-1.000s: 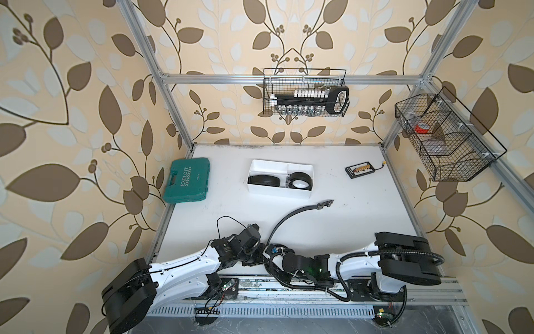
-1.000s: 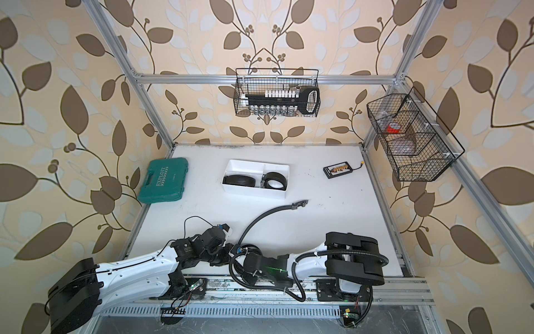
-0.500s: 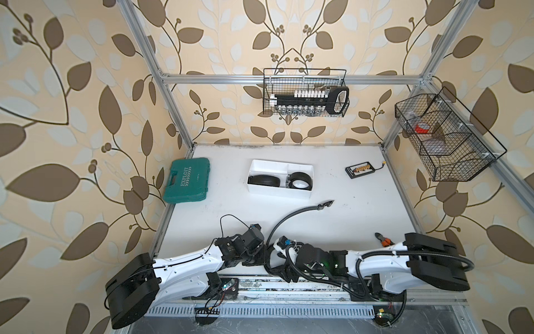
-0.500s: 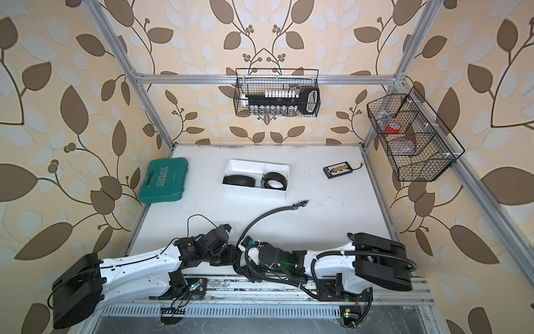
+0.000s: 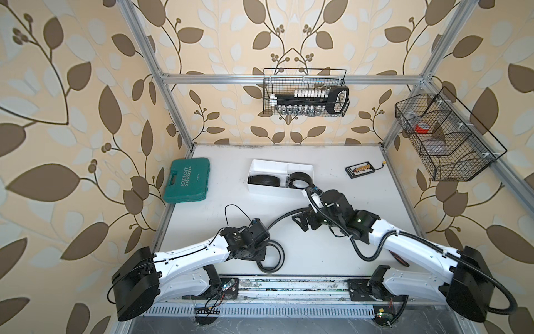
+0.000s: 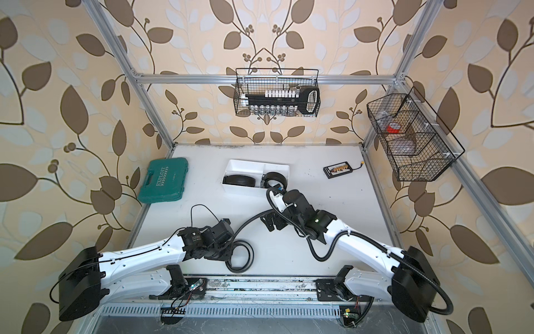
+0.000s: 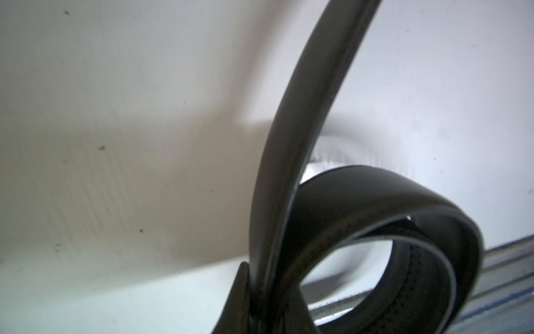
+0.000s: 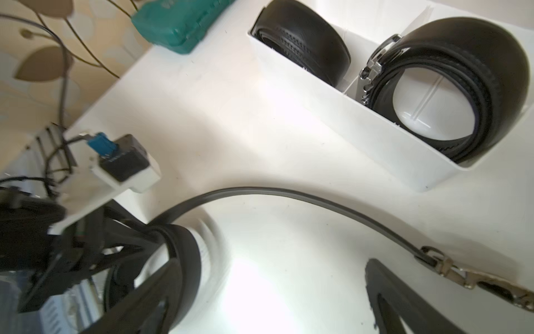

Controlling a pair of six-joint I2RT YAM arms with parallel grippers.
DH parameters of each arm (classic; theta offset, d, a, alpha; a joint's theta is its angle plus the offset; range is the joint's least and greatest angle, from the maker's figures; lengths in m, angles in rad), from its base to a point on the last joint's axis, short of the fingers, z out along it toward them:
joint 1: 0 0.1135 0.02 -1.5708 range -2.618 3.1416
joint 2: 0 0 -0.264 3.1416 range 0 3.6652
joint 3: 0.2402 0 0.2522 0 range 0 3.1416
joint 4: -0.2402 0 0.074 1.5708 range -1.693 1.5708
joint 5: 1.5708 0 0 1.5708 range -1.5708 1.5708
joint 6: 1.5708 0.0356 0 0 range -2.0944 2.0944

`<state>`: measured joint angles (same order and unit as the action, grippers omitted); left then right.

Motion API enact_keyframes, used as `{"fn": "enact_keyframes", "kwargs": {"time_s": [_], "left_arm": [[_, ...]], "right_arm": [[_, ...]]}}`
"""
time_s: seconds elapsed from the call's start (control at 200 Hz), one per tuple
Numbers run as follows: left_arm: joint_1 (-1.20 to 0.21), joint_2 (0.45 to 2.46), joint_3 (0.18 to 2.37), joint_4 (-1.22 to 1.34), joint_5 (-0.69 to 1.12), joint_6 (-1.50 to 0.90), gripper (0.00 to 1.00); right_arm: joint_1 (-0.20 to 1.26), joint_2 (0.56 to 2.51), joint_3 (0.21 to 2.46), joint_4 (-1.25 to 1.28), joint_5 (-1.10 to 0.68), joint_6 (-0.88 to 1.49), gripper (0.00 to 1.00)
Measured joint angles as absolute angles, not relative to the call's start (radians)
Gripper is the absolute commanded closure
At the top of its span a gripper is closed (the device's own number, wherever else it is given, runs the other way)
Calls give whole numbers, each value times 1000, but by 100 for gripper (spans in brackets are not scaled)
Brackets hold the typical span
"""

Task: Place the belts into the storage roll
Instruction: Roll the belt at the center of the board.

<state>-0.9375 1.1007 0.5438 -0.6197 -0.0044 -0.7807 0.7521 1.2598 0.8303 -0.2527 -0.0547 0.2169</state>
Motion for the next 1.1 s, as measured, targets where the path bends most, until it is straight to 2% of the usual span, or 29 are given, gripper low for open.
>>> {"fn": "enact_keyframes", "kwargs": {"time_s": [0.195,0.42,0.615,0.83,0.93,1.01,1.1], "left_arm": [[-937,1124,544,-649,-12,-750,100],[-937,1124,544,-655,-11,-731,100],[-937,1124,544,-655,-13,-730,100],[-937,1123,544,-655,-46,-732,98],[-937,1123,544,-657,-61,-734,97],[-937,1132,546,-658,-72,-735,97],[-936,1171,566,-660,-86,-732,97]], "right_arm": [[697,1520,984,-345,-41,84,2],[599,1705,1090,-367,-62,-5,3],[559,1821,1142,-374,-170,-47,17],[553,1830,1121,-371,-298,-49,21],[553,1817,1081,-362,-335,-38,32],[553,1811,1047,-359,-355,-31,50],[553,1809,1032,-356,-364,-2,79]]}}
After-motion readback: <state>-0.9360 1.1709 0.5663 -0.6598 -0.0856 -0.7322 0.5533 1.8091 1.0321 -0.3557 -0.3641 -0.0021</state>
